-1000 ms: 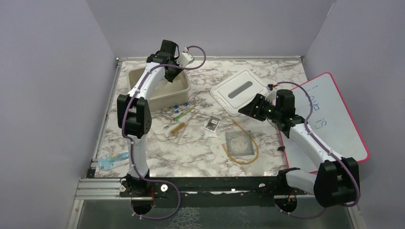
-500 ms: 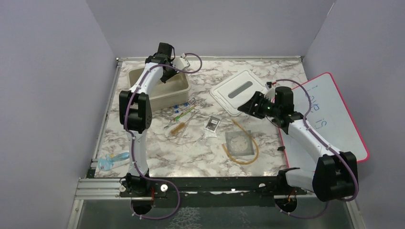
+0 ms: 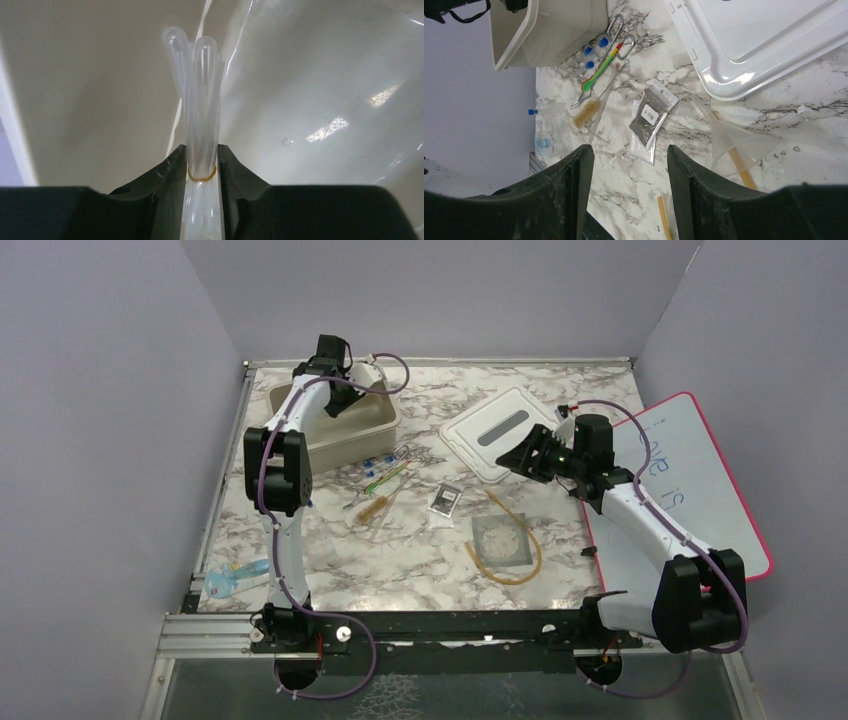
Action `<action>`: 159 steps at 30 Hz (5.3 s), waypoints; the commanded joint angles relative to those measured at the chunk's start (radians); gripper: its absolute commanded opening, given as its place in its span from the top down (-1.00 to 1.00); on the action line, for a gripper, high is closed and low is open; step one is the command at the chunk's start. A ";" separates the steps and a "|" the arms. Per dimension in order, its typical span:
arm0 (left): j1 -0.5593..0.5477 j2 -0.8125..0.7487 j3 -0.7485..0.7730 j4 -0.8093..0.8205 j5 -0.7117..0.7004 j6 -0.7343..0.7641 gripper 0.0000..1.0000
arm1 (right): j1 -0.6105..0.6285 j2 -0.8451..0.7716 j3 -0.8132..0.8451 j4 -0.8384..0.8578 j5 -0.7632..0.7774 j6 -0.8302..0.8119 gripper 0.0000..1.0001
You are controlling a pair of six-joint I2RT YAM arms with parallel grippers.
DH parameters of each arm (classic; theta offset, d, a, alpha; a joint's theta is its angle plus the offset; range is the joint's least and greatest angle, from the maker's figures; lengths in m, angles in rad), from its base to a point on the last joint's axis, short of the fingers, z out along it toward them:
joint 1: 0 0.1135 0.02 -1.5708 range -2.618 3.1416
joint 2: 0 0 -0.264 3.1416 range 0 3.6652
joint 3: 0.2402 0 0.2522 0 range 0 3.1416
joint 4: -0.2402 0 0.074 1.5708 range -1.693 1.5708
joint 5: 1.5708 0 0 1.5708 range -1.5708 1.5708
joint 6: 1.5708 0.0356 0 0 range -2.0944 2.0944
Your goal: Organize the chemistry lab equipment
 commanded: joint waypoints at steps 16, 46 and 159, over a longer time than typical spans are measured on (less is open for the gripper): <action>-0.001 -0.188 0.001 0.028 0.072 -0.172 -0.09 | 0.016 -0.007 0.033 -0.028 0.028 -0.010 -0.20; -0.401 -0.875 -0.743 0.238 0.338 -0.672 -0.37 | 0.018 -0.144 -0.143 0.009 0.059 0.021 -0.21; -0.494 -0.591 -0.601 -0.009 -0.188 -0.526 1.00 | 0.018 -0.200 -0.174 0.029 0.057 0.032 -0.20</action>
